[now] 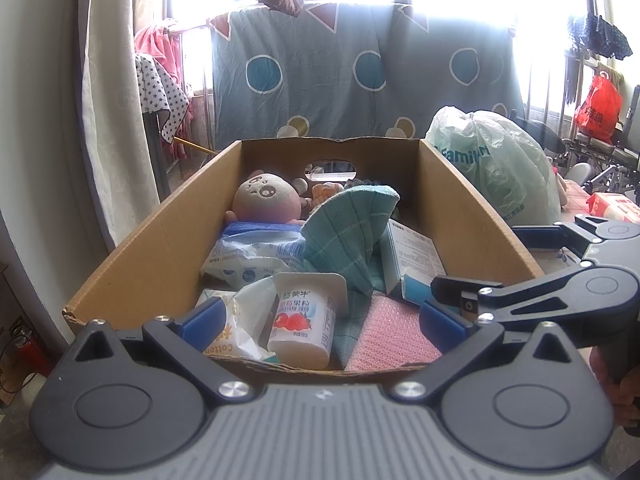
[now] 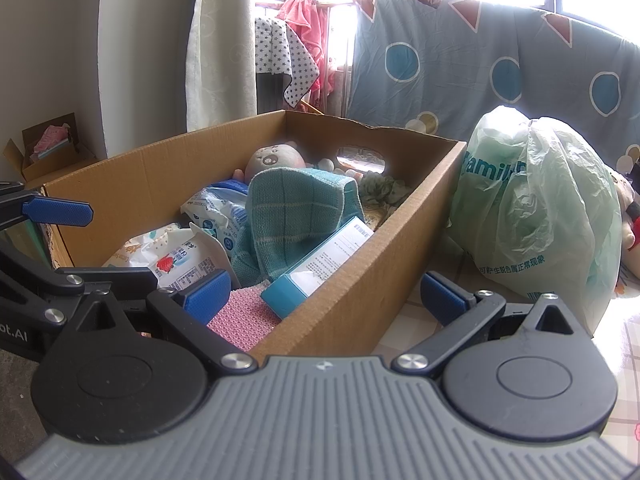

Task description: Organize soft objects

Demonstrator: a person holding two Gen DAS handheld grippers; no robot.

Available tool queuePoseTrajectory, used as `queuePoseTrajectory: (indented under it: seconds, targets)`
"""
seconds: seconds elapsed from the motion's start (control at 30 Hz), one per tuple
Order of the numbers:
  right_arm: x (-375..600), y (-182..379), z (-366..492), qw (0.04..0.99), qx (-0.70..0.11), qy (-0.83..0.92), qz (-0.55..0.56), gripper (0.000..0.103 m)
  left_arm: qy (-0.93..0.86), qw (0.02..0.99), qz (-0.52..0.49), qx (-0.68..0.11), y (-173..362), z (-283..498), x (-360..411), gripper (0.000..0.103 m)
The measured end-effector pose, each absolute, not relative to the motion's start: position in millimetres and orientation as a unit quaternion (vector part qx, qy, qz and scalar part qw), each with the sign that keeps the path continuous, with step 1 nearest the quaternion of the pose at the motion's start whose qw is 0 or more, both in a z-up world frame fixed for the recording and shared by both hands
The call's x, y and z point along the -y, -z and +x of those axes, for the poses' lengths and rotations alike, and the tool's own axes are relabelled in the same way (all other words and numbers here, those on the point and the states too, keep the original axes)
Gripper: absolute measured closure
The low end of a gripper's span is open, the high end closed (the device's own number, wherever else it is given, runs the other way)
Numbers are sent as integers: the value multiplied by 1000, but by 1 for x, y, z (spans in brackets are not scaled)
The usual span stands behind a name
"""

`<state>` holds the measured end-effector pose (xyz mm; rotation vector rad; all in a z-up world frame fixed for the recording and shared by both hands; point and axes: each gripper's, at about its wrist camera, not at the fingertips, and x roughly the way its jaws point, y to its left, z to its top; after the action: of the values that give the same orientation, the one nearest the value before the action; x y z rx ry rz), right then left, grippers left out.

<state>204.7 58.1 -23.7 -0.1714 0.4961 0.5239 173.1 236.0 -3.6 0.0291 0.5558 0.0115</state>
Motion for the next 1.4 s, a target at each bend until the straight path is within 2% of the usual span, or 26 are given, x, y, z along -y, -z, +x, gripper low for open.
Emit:
queuePoseTrajectory:
  seconds: [1.4]
  targets:
    - [-58,24,205,932,-243,-255,-84,1,-7,965,12,-263,4,172,-237,0]
